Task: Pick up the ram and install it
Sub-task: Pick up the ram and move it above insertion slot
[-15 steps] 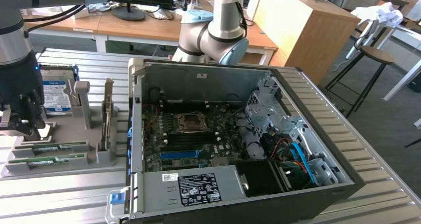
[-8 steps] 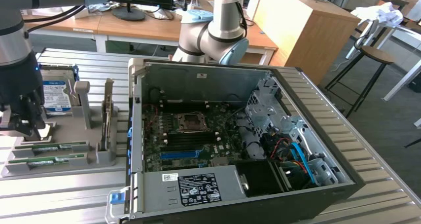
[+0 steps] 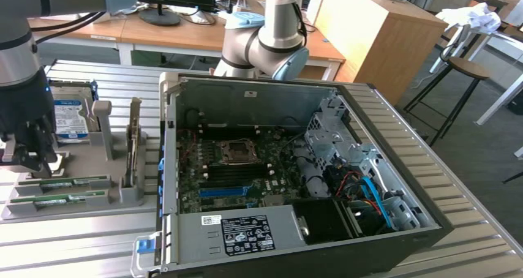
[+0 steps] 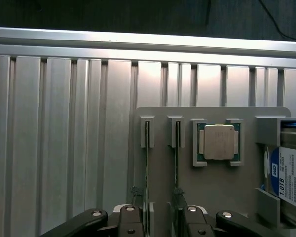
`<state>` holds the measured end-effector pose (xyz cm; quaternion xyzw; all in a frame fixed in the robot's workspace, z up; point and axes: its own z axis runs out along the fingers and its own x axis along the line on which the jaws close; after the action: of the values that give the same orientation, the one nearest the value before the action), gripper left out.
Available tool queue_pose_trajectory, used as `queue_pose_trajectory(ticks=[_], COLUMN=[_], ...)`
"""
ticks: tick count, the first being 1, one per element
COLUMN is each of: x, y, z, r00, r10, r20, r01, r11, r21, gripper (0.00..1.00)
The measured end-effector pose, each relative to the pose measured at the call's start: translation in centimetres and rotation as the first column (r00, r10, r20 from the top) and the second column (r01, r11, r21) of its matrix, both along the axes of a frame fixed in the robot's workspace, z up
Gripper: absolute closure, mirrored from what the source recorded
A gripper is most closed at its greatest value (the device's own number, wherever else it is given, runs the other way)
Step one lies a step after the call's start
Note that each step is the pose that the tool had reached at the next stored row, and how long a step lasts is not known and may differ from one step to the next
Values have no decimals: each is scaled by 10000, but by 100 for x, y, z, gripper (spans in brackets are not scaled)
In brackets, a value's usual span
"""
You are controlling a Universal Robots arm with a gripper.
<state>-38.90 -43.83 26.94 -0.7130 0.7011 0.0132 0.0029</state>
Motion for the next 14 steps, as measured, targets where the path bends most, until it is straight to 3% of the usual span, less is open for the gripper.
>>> queue_pose_trajectory(ticks=[14], x=[0], y=[0], z=[-83], r00=[10000], r10=[0], r20=[-2], r01=[0], r11=[10000], r21=[-2], gripper=[64])
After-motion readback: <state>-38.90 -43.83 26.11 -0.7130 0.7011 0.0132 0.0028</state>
